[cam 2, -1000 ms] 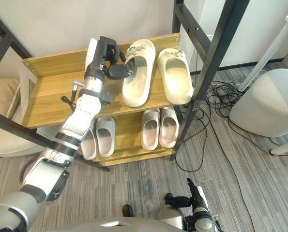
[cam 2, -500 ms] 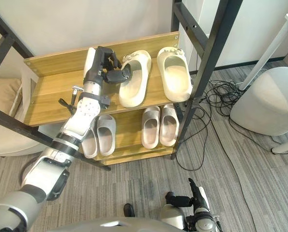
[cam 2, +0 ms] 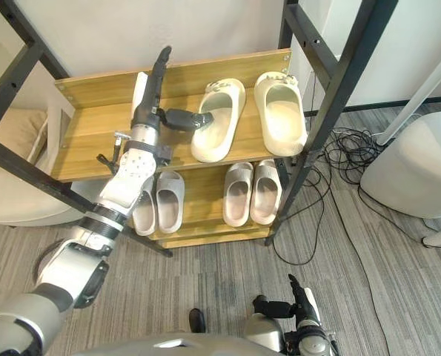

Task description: Organize the slippers on the shoe rack

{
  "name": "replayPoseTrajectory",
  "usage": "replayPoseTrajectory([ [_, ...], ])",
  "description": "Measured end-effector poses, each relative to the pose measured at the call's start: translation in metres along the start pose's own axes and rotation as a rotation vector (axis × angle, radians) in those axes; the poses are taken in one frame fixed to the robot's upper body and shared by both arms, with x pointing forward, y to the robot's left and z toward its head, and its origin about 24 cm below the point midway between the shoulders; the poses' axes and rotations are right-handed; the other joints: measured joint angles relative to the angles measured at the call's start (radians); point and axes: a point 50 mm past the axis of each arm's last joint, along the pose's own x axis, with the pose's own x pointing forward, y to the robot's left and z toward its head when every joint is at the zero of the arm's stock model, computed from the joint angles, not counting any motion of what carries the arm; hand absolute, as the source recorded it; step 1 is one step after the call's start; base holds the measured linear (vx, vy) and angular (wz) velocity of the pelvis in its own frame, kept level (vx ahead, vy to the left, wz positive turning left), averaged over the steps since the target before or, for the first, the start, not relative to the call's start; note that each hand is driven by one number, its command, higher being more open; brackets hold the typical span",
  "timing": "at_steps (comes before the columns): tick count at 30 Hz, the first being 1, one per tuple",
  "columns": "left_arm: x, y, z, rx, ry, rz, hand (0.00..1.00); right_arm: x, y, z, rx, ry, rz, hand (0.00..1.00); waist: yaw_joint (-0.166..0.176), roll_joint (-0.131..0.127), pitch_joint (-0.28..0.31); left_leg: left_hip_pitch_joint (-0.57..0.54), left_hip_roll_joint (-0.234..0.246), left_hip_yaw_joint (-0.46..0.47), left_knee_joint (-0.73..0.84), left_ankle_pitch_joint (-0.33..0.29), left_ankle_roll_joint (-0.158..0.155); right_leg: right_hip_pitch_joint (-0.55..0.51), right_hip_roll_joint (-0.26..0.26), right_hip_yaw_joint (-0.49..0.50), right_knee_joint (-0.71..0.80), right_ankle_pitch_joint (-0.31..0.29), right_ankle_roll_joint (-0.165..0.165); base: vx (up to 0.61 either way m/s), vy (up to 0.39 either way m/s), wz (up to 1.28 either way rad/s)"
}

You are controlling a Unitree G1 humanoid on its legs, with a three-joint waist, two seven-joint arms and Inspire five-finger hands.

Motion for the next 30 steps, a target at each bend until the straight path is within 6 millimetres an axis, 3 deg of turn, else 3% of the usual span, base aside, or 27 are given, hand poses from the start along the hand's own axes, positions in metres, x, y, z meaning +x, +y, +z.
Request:
replayPoseTrajectory([
  [5, -0.001, -0.009, 0.034, -0.177, -0.119, -0.017, 1.00, 0.001, 0.000, 0.001, -0.003, 0.004, 0.000, 1.00, 0.007, -0.001, 0.001, -0.004, -0.003, -0.011, 0.000, 0.002, 0.004, 0.002, -0.001, -0.011, 0.000, 0.000, 0.000, 0.01, 0.010, 0.07],
  [10, -0.015, -0.016, 0.050, -0.412, -0.164, -0.033, 1.00, 0.002, -0.001, -0.001, -0.015, 0.018, 0.003, 1.00, 0.025, -0.001, 0.001, -0.003, -0.003, -0.025, 0.000, 0.007, 0.009, 0.011, -0.001, -0.024, 0.000, -0.002, -0.001, -0.02, 0.007, 0.09],
  [18, -0.049, -0.043, 0.035, -0.604, -0.062, -0.144, 1.00, 0.003, -0.001, -0.003, -0.040, 0.036, 0.009, 1.00, 0.051, -0.001, 0.000, -0.003, -0.005, -0.043, -0.003, 0.014, 0.010, 0.018, -0.004, -0.042, 0.000, -0.003, -0.001, -0.01, 0.007, 0.06],
  [23, -0.061, -0.051, 0.029, -0.616, -0.038, -0.186, 1.00, 0.003, -0.001, -0.003, -0.046, 0.035, 0.012, 1.00, 0.052, -0.003, -0.001, -0.004, -0.007, -0.055, -0.009, 0.020, 0.010, 0.021, -0.004, -0.054, 0.000, -0.004, 0.001, 0.01, 0.005, 0.08],
  [30, -0.094, -0.065, -0.001, -0.611, 0.103, -0.246, 1.00, 0.004, 0.001, -0.003, -0.064, 0.037, 0.016, 1.00, 0.061, -0.013, -0.006, 0.004, -0.006, -0.076, -0.017, 0.031, 0.006, 0.037, -0.001, -0.081, 0.000, -0.006, -0.001, -0.01, 0.005, 0.10],
])
